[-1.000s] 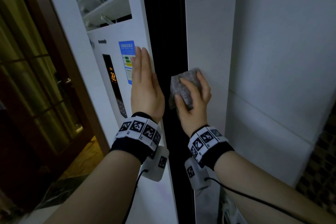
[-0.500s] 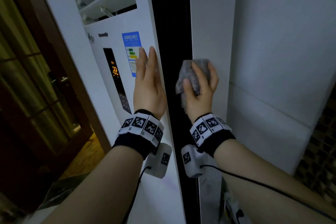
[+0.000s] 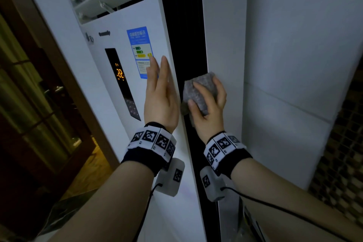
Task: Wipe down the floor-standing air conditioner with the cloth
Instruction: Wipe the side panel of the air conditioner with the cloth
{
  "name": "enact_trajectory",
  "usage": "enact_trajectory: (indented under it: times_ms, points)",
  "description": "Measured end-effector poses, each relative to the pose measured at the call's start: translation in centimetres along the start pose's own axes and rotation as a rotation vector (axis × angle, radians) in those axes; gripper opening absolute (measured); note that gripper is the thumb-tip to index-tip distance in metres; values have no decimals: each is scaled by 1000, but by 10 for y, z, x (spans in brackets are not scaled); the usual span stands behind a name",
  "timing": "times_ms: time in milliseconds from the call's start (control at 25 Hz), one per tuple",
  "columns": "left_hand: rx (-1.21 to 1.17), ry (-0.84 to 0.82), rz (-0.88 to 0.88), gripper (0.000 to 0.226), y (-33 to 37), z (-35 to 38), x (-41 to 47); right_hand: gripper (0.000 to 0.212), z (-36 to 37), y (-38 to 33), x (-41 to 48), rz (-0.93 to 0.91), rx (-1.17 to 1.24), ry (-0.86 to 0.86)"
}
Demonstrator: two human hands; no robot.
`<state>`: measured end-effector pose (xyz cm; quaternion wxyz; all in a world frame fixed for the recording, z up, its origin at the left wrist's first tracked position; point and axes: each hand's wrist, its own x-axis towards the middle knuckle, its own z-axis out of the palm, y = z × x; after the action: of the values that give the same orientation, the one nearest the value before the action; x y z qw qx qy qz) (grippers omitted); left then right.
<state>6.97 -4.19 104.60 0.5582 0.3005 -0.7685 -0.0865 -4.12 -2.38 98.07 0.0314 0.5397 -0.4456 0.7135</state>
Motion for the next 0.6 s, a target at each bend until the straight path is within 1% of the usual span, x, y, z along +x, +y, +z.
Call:
enact_trajectory:
  times_ms: [120, 160, 280, 320, 440, 480, 600]
  points:
    - [15, 7, -14, 52, -1, 3, 0, 44, -7, 0, 17, 172, 94, 74]
    - [23, 5, -12, 53, -2, 4, 0, 46, -7, 1, 18, 194, 112, 80]
    - [48, 7, 16, 56, -3, 9, 1, 39, -8, 6, 8, 141, 69, 1]
    - [57, 14, 21, 57, -3, 11, 2, 39, -10, 8, 10, 131, 71, 4]
    - [84, 46, 12, 61, -2, 18, 3, 38, -14, 9, 28, 215, 147, 107]
    - [92, 59, 13, 61, -1, 20, 4, 38, -14, 10, 30, 228, 151, 113]
    - [110, 106, 37, 62, 3, 25, 6, 38, -16, 15, 21, 159, 112, 35]
